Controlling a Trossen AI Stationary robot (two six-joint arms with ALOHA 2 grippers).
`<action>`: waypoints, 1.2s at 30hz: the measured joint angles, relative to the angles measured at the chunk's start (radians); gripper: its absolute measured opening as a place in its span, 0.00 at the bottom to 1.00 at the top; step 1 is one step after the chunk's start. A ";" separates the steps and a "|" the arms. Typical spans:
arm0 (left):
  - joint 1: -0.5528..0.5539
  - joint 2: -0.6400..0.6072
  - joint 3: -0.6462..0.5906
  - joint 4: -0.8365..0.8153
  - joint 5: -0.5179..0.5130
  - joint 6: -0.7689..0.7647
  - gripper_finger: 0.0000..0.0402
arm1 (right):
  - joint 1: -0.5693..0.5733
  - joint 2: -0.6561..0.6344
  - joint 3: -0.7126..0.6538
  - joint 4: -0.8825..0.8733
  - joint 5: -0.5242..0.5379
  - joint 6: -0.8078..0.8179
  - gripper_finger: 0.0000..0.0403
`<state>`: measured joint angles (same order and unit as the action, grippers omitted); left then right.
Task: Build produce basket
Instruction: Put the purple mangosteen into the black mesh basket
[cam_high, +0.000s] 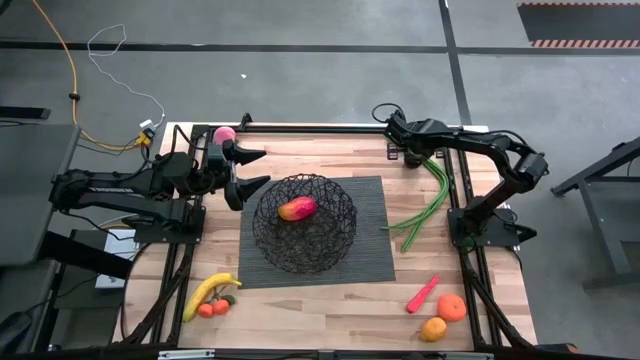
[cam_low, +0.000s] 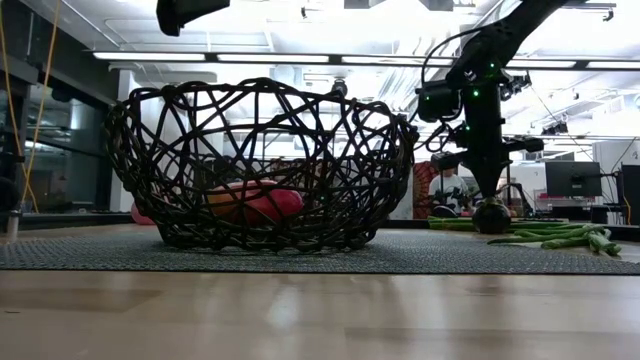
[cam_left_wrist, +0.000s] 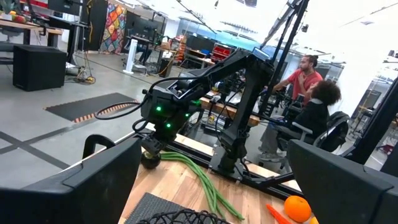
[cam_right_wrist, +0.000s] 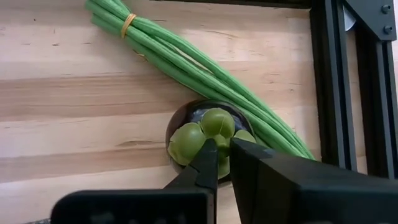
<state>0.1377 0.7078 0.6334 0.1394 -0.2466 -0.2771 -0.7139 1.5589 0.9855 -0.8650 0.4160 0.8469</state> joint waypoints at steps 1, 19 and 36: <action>0.000 0.000 0.000 0.000 0.000 0.000 0.97 | 0.000 0.000 0.000 -0.004 0.000 -0.003 0.01; 0.000 0.000 0.000 0.000 0.000 0.000 0.97 | 0.157 -0.450 0.001 0.149 -0.074 -0.186 0.00; 0.000 0.000 0.001 0.047 0.034 0.000 0.97 | 0.633 -0.594 -0.002 0.707 -0.316 -0.497 0.00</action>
<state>0.1375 0.7078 0.6342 0.1867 -0.2127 -0.2771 -0.0812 0.9644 0.9837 -0.1585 0.1003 0.3498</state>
